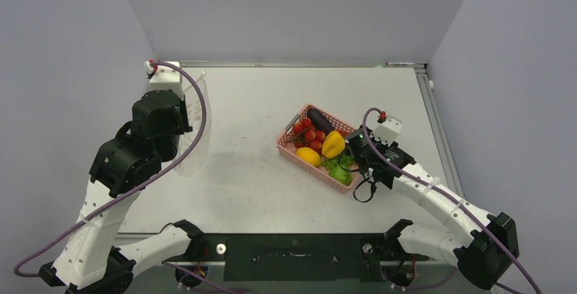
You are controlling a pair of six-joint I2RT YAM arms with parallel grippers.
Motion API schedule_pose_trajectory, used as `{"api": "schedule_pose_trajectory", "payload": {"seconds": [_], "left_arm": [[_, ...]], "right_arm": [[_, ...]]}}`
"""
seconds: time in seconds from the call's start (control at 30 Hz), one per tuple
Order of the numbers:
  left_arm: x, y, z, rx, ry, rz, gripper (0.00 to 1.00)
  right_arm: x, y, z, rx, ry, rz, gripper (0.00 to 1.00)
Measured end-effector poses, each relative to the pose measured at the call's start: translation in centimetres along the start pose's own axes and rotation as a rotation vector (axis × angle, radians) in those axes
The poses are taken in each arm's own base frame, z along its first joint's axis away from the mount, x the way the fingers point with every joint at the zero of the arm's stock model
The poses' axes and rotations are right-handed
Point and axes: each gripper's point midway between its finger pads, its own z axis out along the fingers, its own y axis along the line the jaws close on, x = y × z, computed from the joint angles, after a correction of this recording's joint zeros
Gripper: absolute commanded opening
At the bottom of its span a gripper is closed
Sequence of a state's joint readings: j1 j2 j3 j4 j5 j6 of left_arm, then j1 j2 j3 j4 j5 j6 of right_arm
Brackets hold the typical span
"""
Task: Place the food in the zip-top bag and seal the zipper
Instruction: Move the bin to the center of the board, then adjust the bin at the center of the board.
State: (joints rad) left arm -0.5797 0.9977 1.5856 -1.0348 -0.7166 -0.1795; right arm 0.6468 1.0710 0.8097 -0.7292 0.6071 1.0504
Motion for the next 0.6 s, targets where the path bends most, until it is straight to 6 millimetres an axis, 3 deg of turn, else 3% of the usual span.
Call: {"api": "schedule_pose_trajectory", "payload": {"seconds": [0.33,0.47,0.6], "left_arm": [[0.3,0.0,0.0,0.000,0.005,0.004,0.00],[0.4,0.0,0.0,0.000,0.006,0.005,0.00],[0.6,-0.2,0.0,0.013,0.010,0.006,0.00]], "right_arm": [[-2.3,4.2,-2.5,-0.220,0.024,-0.259,0.61],[-1.8,6.7,-3.3,-0.350,0.073,-0.381,0.60],[0.2,8.9,-3.6,-0.467,0.156,-0.516,0.60]]}}
